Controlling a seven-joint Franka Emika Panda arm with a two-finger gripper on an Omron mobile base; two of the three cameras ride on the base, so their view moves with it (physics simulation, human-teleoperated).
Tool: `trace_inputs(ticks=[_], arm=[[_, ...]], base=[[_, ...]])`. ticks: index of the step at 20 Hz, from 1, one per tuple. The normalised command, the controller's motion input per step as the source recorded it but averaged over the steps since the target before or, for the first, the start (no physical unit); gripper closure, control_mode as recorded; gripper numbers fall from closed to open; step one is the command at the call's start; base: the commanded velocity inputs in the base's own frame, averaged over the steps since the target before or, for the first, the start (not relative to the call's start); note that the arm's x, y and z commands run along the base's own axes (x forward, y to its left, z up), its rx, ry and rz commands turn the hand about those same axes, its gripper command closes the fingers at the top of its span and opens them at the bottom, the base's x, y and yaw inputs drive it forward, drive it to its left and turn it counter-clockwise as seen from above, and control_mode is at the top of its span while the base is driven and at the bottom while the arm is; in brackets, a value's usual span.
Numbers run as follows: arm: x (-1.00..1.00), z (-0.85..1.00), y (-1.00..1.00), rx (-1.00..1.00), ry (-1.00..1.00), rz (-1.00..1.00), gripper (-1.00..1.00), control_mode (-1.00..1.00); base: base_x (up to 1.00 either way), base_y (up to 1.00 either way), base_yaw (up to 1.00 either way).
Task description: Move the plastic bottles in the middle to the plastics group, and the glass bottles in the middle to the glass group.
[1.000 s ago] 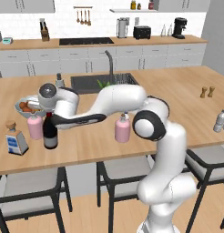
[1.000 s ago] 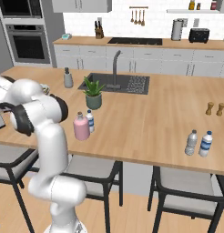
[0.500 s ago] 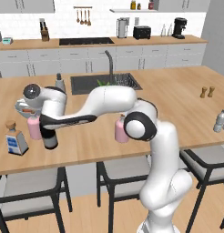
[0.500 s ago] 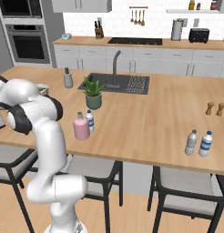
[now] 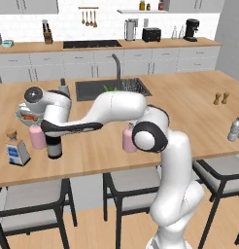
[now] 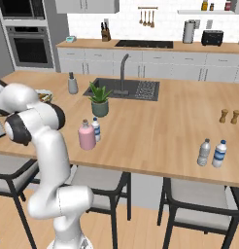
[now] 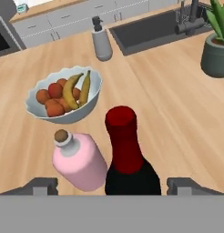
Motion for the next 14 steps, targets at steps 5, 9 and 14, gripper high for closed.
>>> trace_inputs(ticks=[5, 9, 14], arm=[[0.00, 0.51, -0.25, 0.03, 0.00, 0.04, -1.00, -1.00], [-0.06, 0.47, -0.61, 0.00, 0.02, 0.05, -1.00, -1.00], [-0.22, 0.21, -0.87, 0.00, 0.01, 0.24, -1.00, -1.00]], base=[[0.00, 0.00, 0.00], [0.00, 0.00, 0.00], [0.00, 0.00, 0.00]])
